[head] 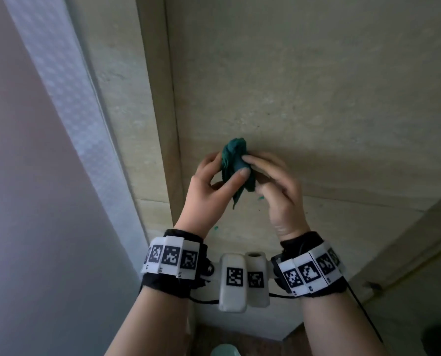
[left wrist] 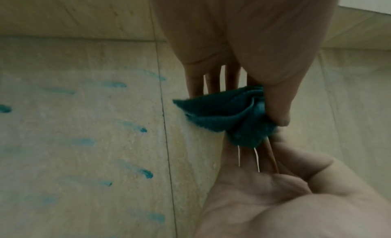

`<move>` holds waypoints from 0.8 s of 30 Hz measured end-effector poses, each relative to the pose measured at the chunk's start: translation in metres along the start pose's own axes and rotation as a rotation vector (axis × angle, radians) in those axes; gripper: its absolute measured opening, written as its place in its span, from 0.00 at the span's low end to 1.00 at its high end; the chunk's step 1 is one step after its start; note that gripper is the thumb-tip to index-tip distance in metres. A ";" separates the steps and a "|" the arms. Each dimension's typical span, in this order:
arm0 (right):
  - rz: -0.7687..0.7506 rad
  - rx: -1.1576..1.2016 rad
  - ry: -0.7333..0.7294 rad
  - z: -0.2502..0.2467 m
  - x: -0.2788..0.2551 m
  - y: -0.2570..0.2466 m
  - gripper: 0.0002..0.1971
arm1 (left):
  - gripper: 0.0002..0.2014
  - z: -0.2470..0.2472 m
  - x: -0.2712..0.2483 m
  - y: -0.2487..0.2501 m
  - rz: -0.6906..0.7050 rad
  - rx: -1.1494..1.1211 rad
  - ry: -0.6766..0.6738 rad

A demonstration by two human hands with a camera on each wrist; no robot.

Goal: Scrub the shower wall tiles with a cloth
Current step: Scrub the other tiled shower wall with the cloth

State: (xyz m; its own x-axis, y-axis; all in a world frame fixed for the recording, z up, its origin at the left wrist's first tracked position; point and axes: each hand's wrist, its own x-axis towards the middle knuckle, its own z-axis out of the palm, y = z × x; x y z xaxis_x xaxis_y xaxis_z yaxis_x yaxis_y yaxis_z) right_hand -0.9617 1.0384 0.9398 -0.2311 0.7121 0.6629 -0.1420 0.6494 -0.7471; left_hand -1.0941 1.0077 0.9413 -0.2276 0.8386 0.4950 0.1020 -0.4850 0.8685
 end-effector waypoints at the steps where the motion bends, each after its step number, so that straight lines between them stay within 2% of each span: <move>1: 0.027 0.017 -0.028 -0.001 0.001 0.001 0.20 | 0.14 0.000 0.000 -0.001 0.011 0.040 0.029; 3: 0.081 -0.021 -0.095 -0.004 0.005 0.003 0.21 | 0.11 -0.001 0.003 -0.003 0.046 0.151 0.124; 5: 0.032 -0.187 -0.123 -0.010 0.012 0.005 0.20 | 0.12 0.002 0.009 -0.003 0.064 0.253 0.310; 8: -0.315 -0.471 -0.015 -0.029 0.023 0.010 0.14 | 0.22 0.009 0.018 0.002 0.062 0.330 0.626; 10: -0.475 -0.624 0.091 -0.047 0.027 0.017 0.13 | 0.24 0.013 0.024 0.005 0.153 0.424 0.722; 12: -0.540 -0.810 0.153 -0.060 0.026 0.022 0.15 | 0.21 0.017 0.031 0.001 0.289 0.585 0.753; 13: -0.547 -0.895 0.140 -0.064 0.024 0.025 0.17 | 0.19 0.018 0.036 -0.004 0.343 0.654 0.752; 17: -0.476 -1.165 0.035 -0.069 0.014 0.038 0.24 | 0.18 0.028 0.044 -0.025 0.348 0.726 0.735; 20: -0.458 -1.261 0.082 -0.073 0.012 0.047 0.24 | 0.20 0.031 0.037 -0.046 0.267 0.801 0.788; 24: -0.457 -1.281 0.186 -0.075 0.013 0.050 0.25 | 0.22 0.034 0.014 -0.075 0.043 0.885 0.825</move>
State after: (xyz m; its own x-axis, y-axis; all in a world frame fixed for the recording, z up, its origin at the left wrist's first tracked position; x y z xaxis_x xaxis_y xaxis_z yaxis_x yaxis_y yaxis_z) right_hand -0.8999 1.1001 0.9141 -0.2583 0.3293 0.9082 0.8337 0.5509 0.0374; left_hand -1.0722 1.0641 0.8837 -0.7238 0.2588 0.6397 0.6787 0.0996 0.7276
